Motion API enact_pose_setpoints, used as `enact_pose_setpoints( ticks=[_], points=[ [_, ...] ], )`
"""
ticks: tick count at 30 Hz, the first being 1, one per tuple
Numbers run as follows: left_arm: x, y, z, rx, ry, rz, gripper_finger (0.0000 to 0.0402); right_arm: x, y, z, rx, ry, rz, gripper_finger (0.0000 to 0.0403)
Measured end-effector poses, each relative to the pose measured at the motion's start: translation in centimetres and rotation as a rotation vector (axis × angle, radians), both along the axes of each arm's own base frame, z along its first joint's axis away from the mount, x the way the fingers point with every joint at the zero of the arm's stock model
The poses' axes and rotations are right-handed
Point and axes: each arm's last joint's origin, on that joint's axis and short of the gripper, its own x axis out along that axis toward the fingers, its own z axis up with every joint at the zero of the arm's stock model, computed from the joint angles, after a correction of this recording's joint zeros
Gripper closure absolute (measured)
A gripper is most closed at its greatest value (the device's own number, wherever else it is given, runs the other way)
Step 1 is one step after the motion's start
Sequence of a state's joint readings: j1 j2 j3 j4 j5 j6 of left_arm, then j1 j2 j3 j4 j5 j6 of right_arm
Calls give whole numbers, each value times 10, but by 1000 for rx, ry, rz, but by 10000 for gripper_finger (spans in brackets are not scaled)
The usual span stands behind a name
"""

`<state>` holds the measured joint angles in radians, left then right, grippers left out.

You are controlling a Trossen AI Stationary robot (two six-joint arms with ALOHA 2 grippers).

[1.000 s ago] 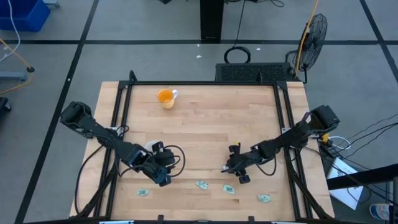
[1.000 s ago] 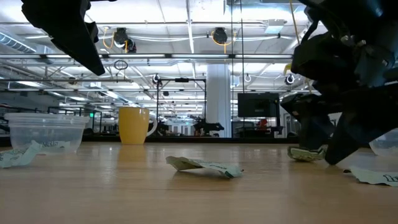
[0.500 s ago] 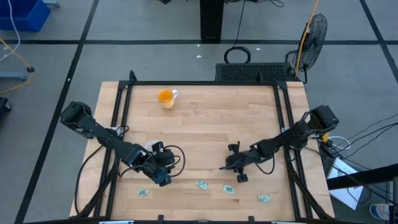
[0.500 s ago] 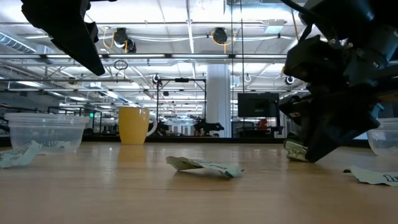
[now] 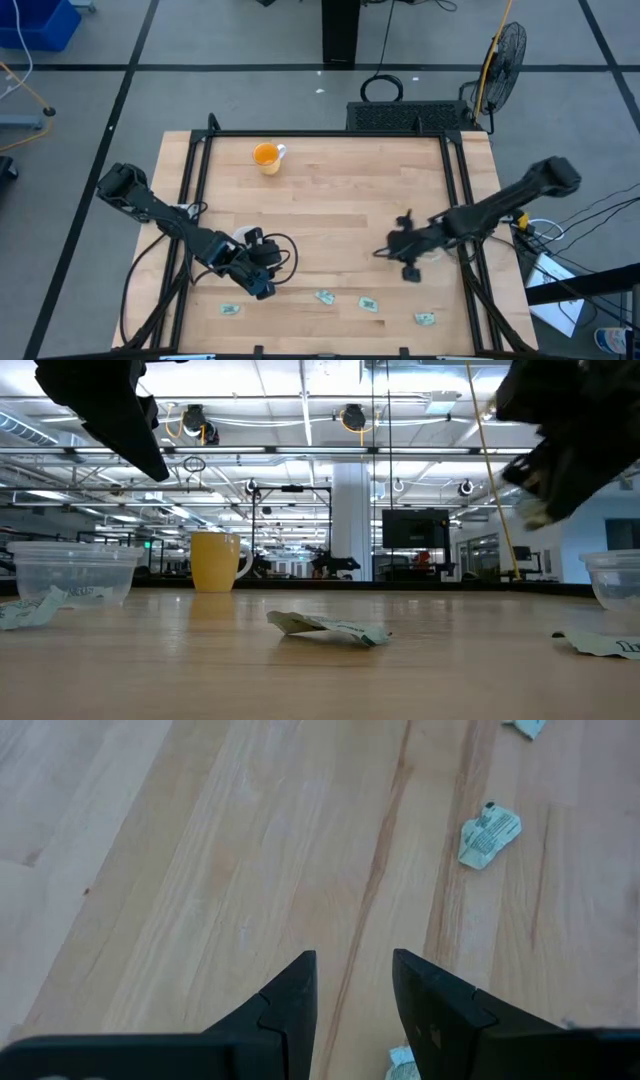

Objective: Pick and place items into bin
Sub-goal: Put the truvia packet into the right transparent bin

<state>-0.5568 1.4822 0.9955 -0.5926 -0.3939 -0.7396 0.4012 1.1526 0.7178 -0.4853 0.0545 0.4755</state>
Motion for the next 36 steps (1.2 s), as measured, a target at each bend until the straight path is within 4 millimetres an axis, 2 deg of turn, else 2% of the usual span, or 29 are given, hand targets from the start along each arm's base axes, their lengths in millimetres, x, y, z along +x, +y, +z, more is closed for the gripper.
enact_pose_setpoints(
  ticks=[6,8,11,17,21,27,36],
  points=[
    [0,0,0,7,-6,2,266,-54,-19,22,36,173,-161,391],
    [0,0,0,8,-7,3,266,-67,-25,23,38,229,-226,391],
    [0,0,0,8,-7,5,266,-78,-29,14,34,282,-290,390],
    [0,1,0,17,-9,7,266,-87,-32,-16,7,388,-289,390],
    [0,1,0,18,-8,7,266,-90,-34,-27,-9,413,-291,390],
    [0,1,0,22,-12,10,266,-89,-34,-29,-14,399,-278,382],
    [0,1,0,22,-12,11,266,-86,-34,-29,-49,339,-259,328]
  ],
)
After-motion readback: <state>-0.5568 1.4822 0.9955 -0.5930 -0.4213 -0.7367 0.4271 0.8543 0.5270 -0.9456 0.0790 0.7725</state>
